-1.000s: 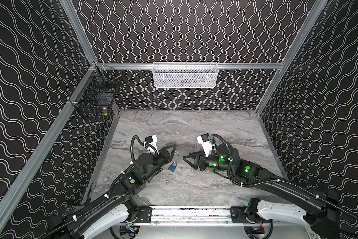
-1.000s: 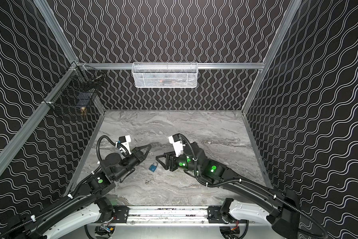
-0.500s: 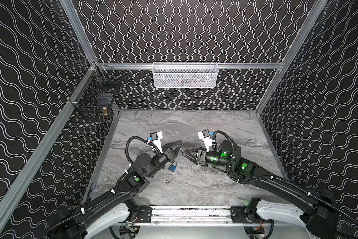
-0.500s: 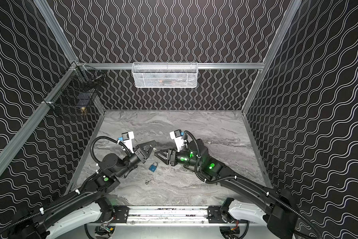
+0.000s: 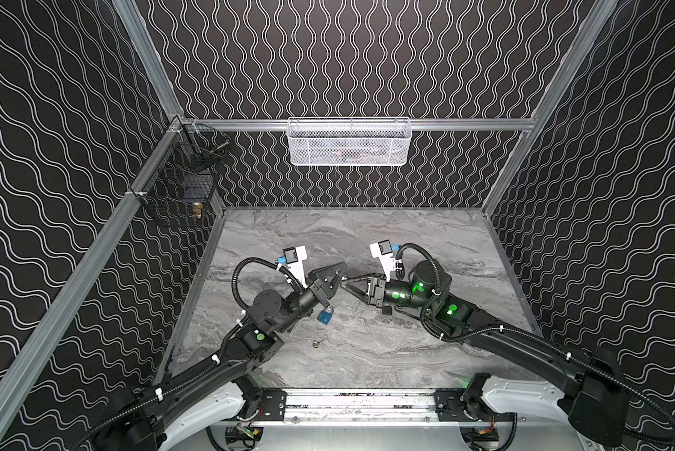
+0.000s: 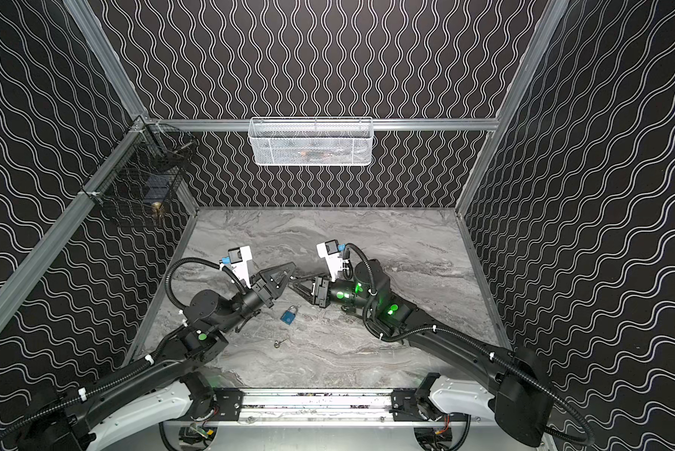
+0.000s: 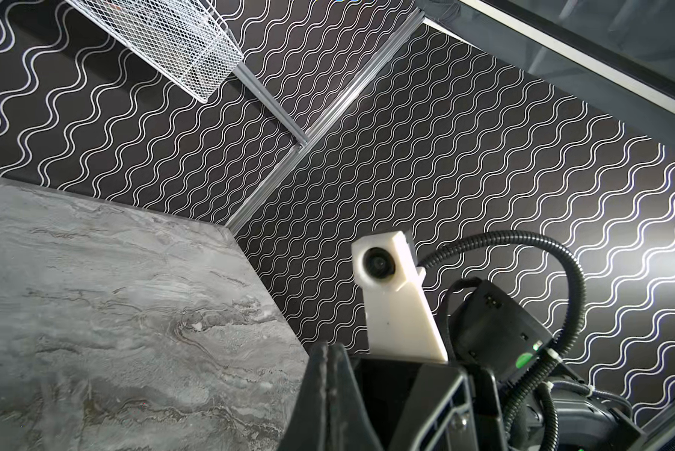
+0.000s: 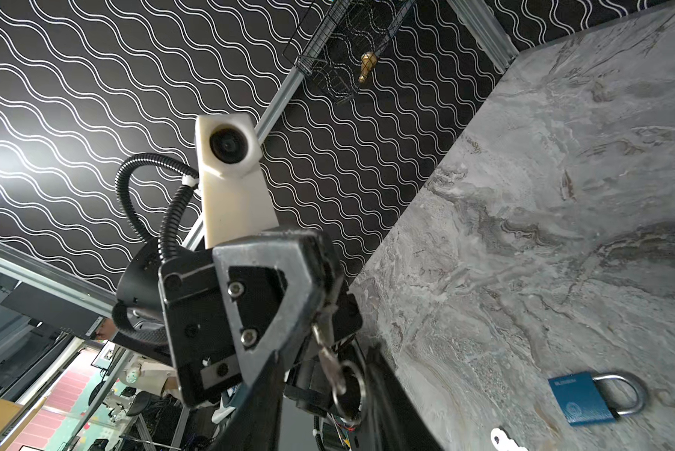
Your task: Unlock with the key
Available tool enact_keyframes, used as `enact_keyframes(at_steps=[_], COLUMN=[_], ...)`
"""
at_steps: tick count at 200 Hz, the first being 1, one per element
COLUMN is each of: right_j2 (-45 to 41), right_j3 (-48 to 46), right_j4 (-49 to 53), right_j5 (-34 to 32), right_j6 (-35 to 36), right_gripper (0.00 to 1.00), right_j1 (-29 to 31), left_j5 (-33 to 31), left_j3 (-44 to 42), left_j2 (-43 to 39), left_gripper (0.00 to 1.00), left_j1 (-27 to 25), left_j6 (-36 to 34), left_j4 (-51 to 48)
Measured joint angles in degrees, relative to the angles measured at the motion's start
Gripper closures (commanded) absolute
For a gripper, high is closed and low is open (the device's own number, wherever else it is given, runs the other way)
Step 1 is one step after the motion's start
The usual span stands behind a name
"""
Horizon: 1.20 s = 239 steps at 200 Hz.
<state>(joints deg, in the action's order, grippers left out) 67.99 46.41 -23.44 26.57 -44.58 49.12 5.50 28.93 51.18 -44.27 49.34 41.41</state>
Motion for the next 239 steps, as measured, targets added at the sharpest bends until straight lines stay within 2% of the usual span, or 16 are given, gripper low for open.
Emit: enact_keyframes(at_steps=[40, 117, 176, 200, 219, 239], right_j2=[-0.3, -0.3, -0.4, -0.5, -0.9, -1.9], right_j3=[-0.8, -1.4, -2.3, -2.3, -2.3, -2.3], right_j4=[-1.7, -3.4, -6.2, -6.5, -6.4, -5.7], right_j5=[0.3, 1.4, 2.7, 2.9, 2.9, 2.2], right_j6=[-0.2, -0.9, -1.3, -1.2, -1.2, -0.9], right_gripper=[0.78, 0.85, 1.0, 1.0, 1.0, 1.0], right_j1=[-0.1, -0.7, -1.4, -1.4, -1.5, -2.0], left_j5=[0.3, 0.7, 1.1, 1.5, 1.7, 2.1], left_j3=[0.3, 0.7, 1.2, 1.6, 2.3, 3.1], left_j2=[-0.3, 0.2, 0.3, 0.3, 0.3, 0.0], left_gripper=[1.0, 1.0, 1.0, 1.0, 0.73, 0.57], left_j1=[0.0, 0.0, 0.0, 0.0, 0.0, 0.0], left_j6=[0.0, 0.0, 0.0, 0.0, -0.2, -0.3], left_j4=[0.0, 0.0, 0.0, -0.2, -0.9, -1.9])
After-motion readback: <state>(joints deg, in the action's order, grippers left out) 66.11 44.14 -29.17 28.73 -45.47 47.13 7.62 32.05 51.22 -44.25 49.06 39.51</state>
